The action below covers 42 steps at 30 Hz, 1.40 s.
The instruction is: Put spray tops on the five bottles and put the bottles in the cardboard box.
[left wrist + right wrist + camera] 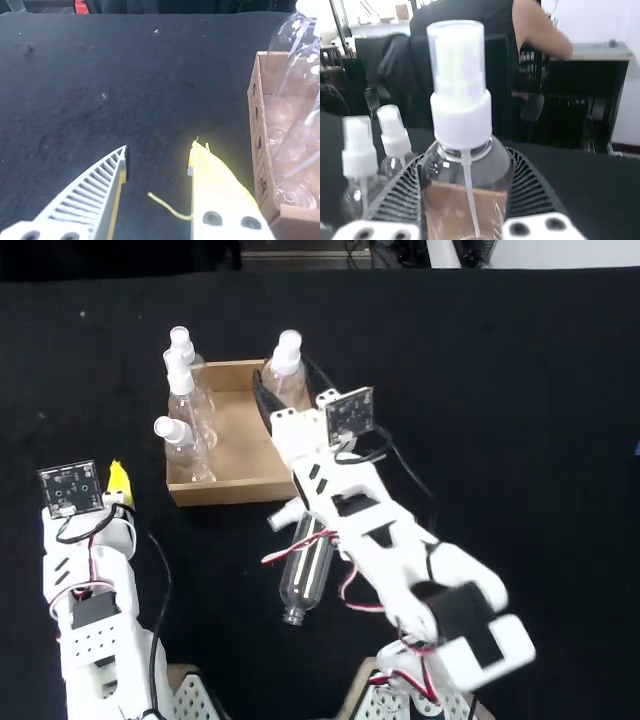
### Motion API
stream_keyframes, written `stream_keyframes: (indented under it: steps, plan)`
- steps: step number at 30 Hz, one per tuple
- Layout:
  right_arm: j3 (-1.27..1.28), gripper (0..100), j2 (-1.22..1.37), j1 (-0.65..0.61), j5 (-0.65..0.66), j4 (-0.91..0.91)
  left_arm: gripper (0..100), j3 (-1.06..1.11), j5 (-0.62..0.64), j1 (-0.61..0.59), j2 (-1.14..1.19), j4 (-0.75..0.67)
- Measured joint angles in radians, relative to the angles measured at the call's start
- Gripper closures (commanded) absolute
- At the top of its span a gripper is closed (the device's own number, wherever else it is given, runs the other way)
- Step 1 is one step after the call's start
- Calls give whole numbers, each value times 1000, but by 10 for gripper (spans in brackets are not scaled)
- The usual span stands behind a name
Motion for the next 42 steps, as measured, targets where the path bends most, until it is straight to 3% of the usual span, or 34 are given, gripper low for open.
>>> stream_keyframes:
  steps: [10, 42]
  plan:
    - [-98, 988, 186, 0, 0, -100, 820, 0, 0, 6, 0, 2]
    - [-290, 988, 512, 0, 0, -114, 820, 0, 0, 6, 0, 2]
